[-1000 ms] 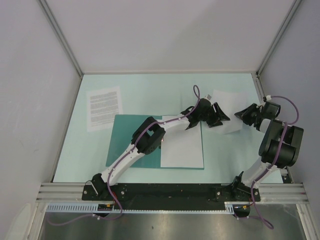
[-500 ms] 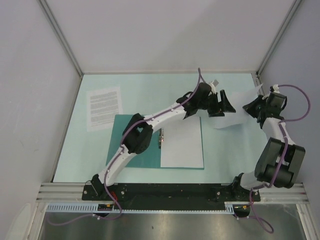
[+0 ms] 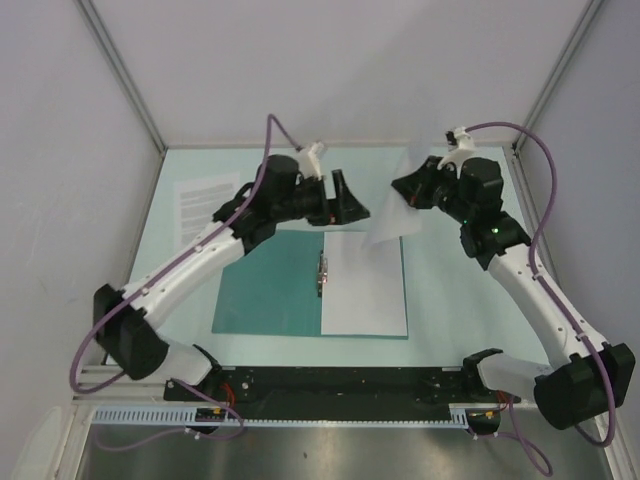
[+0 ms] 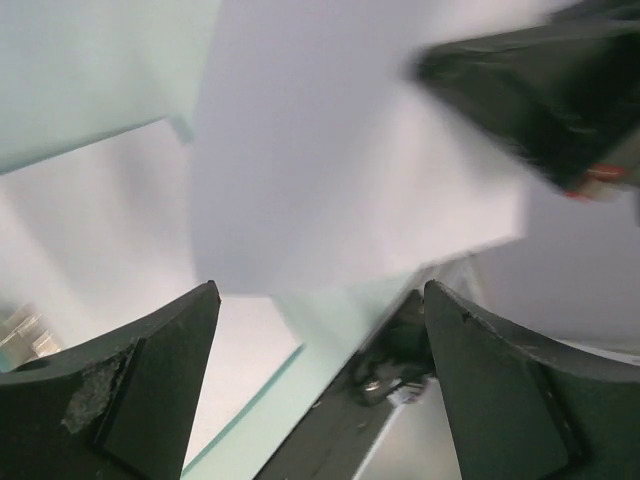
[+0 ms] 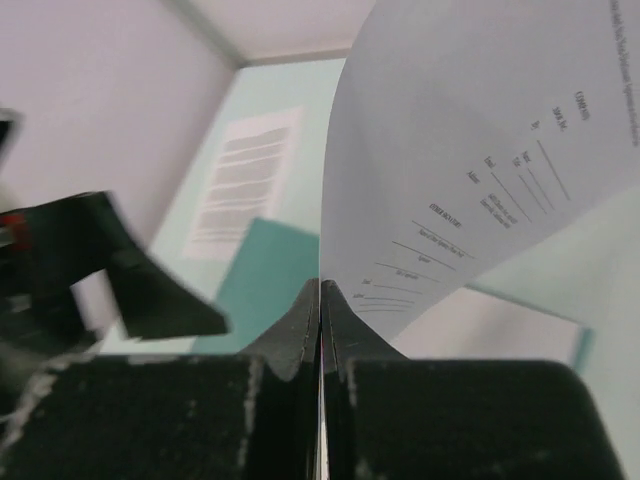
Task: Put the files into the folder
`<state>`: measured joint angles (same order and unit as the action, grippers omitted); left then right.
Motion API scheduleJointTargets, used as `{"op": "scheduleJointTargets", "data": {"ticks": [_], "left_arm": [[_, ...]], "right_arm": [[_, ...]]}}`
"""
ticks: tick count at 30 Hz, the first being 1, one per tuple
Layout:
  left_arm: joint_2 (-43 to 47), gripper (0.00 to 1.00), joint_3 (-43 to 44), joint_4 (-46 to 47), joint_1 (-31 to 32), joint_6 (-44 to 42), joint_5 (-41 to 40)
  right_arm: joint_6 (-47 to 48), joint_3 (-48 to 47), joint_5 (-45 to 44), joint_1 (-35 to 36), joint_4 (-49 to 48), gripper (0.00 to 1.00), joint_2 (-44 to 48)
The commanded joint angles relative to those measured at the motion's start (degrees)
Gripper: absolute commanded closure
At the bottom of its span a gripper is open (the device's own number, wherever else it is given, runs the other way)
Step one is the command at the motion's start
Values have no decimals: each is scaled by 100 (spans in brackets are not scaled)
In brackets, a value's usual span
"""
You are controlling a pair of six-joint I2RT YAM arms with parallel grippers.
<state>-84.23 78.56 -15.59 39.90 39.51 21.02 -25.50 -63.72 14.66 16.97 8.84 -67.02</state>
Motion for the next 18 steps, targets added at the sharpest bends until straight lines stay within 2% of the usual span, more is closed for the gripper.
{"op": "scheduleJointTargets", "data": {"ticks": [1, 3, 6, 8, 10, 11, 12, 14, 18], "left_arm": [[1308, 10, -1069, -874, -306, -646, -835], [1741, 10, -1650, -980, -579, -672, -1028], [2366, 9, -2222, -1173, -808, -699, -1214], [2681, 9, -2511, -1384, -817, -734, -1372], [2823, 9, -2705, -1420, -826, -751, -1433], [2867, 9, -2871, -1437, -826, -751, -1460], [2894, 9, -2934, -1420, -826, -751, -1460], [2851, 9, -3101, -1306, -835, -717, -1390], [2499, 9, -3172, -1008, -826, -637, -1030]], "right_arm": [[-763, -219, 573, 701, -558, 100, 146], [-773, -149, 478, 957, -568, 100, 181], [-501, 254, 179, 879, -411, 100, 199], [-570, 570, 422, 686, -462, 100, 102], [-798, 1272, 836, 404, -839, 100, 102], [-947, 1536, 968, 282, -1397, 100, 102], [-1209, 2121, 1230, 54, -1646, 100, 102], [-1422, 2564, 1443, -97, -2182, 100, -3], [-1581, 3277, 1243, -142, -2404, 100, 5]]}}
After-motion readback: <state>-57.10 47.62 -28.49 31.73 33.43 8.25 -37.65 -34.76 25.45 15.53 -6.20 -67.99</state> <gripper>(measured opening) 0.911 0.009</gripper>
